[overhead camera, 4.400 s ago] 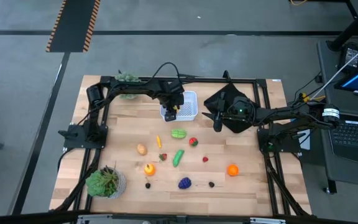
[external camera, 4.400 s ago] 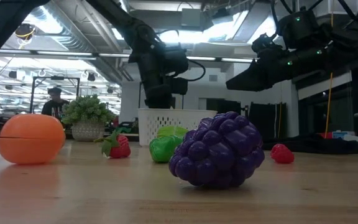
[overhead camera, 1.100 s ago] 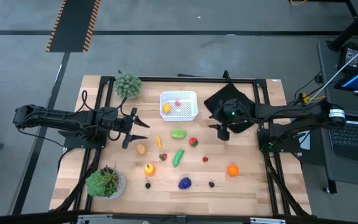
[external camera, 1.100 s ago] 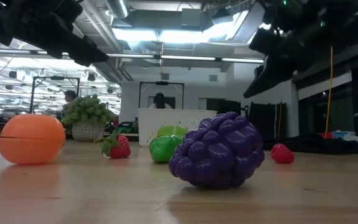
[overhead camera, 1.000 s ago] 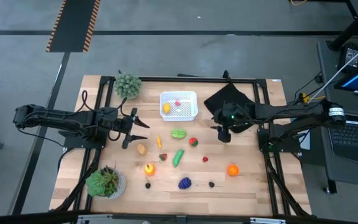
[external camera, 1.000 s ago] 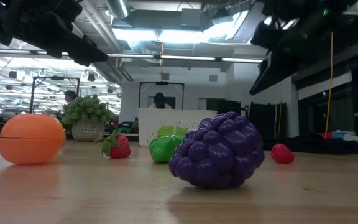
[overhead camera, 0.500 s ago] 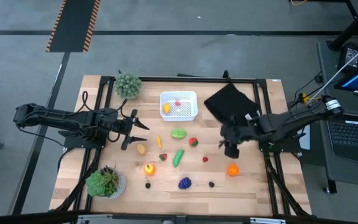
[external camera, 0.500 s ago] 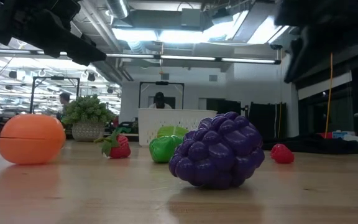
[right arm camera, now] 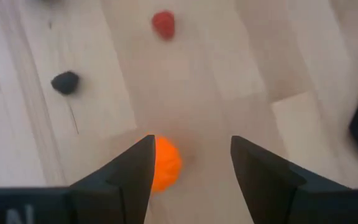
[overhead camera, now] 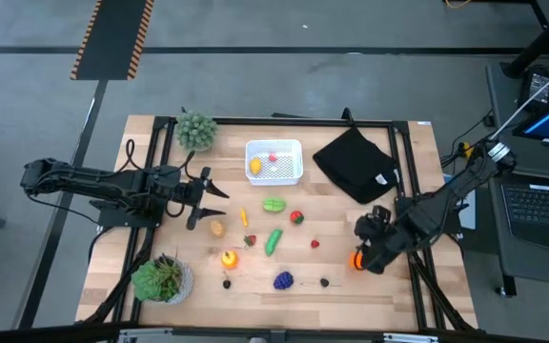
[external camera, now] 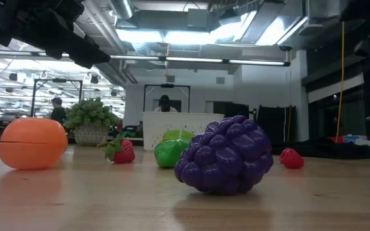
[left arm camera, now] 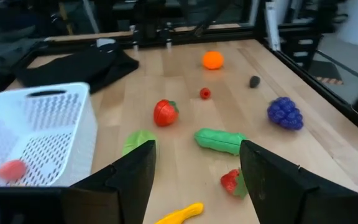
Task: Pick and placing Produce into tupperware
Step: Put the pumpkin into the white bin
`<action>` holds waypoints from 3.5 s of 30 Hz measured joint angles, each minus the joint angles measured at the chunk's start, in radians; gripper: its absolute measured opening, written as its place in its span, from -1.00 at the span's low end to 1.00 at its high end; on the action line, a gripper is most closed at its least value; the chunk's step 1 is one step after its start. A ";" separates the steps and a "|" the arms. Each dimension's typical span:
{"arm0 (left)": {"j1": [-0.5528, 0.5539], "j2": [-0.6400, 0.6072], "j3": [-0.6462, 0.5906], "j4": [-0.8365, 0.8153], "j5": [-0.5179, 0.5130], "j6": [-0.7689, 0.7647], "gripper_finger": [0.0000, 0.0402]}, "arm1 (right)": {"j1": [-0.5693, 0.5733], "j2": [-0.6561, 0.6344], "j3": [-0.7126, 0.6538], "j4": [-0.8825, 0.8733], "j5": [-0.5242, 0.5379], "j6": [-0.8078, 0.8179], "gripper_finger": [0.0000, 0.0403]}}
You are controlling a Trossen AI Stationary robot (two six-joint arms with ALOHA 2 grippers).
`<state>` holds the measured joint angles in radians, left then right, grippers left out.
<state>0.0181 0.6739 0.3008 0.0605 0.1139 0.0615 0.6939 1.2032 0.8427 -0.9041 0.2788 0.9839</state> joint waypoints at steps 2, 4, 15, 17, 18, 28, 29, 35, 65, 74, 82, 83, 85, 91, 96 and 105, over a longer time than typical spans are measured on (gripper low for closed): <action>0.000 0.000 0.000 0.000 -0.032 -0.024 0.12 | 0.036 0.040 0.015 -0.017 0.000 0.040 0.05; 0.000 0.000 0.000 0.000 -0.048 -0.028 0.13 | 0.068 0.089 0.049 -0.051 -0.001 0.079 0.05; 0.000 0.000 0.000 0.001 -0.049 -0.034 0.11 | 0.203 0.342 0.258 -0.191 0.040 0.231 0.05; 0.000 0.000 0.000 0.000 -0.050 -0.034 0.12 | 0.212 0.365 0.259 -0.194 0.040 0.253 0.05; 0.000 0.000 0.000 0.000 -0.050 -0.034 0.12 | 0.216 0.375 0.259 -0.194 0.040 0.258 0.05; 0.000 0.000 0.000 0.000 -0.050 -0.033 0.12 | 0.217 0.411 0.259 -0.177 0.041 0.243 0.05; 0.000 0.000 0.000 0.000 -0.050 -0.033 0.12 | 0.217 0.411 0.259 -0.174 0.041 0.242 0.05; 0.000 0.000 0.000 0.000 -0.050 -0.029 0.14 | 0.217 0.411 0.259 -0.174 0.041 0.240 0.05; 0.000 0.000 0.000 0.000 -0.050 -0.027 0.15 | 0.216 0.411 0.259 -0.122 0.041 0.241 0.05; 0.000 0.000 0.000 -0.001 -0.050 -0.030 0.15 | 0.216 0.411 0.259 -0.122 0.041 0.245 0.05; 0.000 0.000 0.000 -0.001 -0.050 -0.032 0.15 | 0.216 0.411 0.259 -0.112 0.042 0.238 0.05; 0.000 0.000 0.000 -0.001 -0.050 -0.032 0.15 | 0.216 0.411 0.259 -0.111 0.042 0.239 0.05; 0.000 0.000 0.000 -0.001 -0.050 -0.032 0.15 | 0.216 0.411 0.259 -0.109 0.042 0.237 0.05; 0.000 0.000 0.000 -0.001 -0.050 -0.033 0.15 | 0.216 0.411 0.259 -0.104 0.042 0.239 0.05; 0.000 0.000 0.000 -0.001 -0.050 -0.033 0.15 | 0.216 0.411 0.259 -0.109 0.044 0.238 0.16; 0.000 0.000 0.000 -0.019 -0.050 -0.033 0.15 | 0.216 0.411 0.259 -0.035 0.035 0.243 0.27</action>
<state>0.0181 0.6743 0.3009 0.0417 0.0639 0.0284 0.9100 1.6142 1.1015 -0.9390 0.3139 1.2266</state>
